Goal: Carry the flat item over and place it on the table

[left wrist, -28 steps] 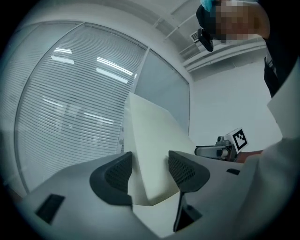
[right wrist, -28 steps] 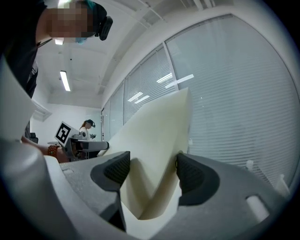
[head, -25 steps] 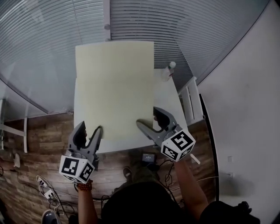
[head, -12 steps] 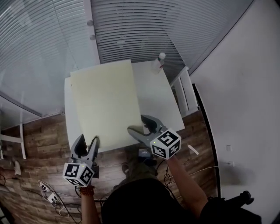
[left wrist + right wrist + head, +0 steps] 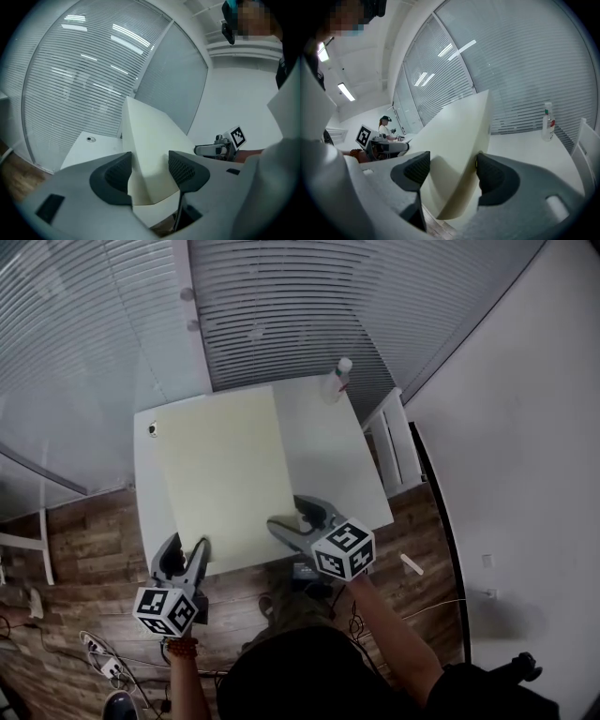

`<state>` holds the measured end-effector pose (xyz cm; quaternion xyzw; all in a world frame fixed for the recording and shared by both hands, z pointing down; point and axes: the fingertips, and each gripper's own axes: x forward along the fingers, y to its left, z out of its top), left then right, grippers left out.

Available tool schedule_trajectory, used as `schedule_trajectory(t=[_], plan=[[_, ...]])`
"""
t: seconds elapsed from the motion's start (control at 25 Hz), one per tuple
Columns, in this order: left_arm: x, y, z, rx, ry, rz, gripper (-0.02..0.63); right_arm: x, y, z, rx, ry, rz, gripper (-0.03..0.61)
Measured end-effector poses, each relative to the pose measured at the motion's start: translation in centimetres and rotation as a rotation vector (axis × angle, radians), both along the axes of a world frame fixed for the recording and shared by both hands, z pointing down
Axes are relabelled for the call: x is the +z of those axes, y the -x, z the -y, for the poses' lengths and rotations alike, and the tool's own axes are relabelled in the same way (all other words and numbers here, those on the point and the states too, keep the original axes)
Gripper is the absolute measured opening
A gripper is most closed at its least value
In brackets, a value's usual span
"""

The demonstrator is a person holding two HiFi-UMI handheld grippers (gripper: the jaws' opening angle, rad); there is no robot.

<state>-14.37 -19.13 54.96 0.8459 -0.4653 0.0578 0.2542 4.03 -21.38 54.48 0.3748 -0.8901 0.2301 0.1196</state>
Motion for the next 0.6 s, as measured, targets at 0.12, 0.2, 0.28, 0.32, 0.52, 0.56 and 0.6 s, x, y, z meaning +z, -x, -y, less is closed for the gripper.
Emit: schedule_trajectory(t=[0.12, 0.2, 0.28, 0.32, 0.52, 0.56, 0.6], plan=[[0.5, -0.1, 1.2, -0.003, 0.014, -0.004, 0.245, 0.4, -0.1, 1.2, -0.001, 0.015, 0.002, 0.308], [0.7, -0.2, 2.4, -0.005, 0.025, -0.008, 0.246, 0.7, -0.2, 2.3, 0.003, 0.03, 0.008, 0.308], [0.8, -0.4, 3.4, -0.006, 0.03, -0.01, 0.246, 0.9, -0.4, 3.3, 0.007, 0.043, 0.014, 0.308], [0.8, -0.5, 3.8, -0.006, 0.033, -0.009, 0.245, 1.0, -0.5, 3.7, 0.008, 0.048, 0.015, 0.308], [1.5, -1.4, 6.5, -0.003, 0.057, -0.007, 0.246, 1.7, -1.4, 6.4, 0.008, 0.07, 0.015, 0.308], [1.7, -1.6, 7.1, -0.004, 0.063, -0.004, 0.245, 1.9, -1.6, 7.1, 0.007, 0.075, 0.015, 0.308], [2.0, -1.8, 7.7, -0.005, 0.068, -0.002, 0.246, 2.2, -1.8, 7.7, 0.005, 0.081, 0.016, 0.308]])
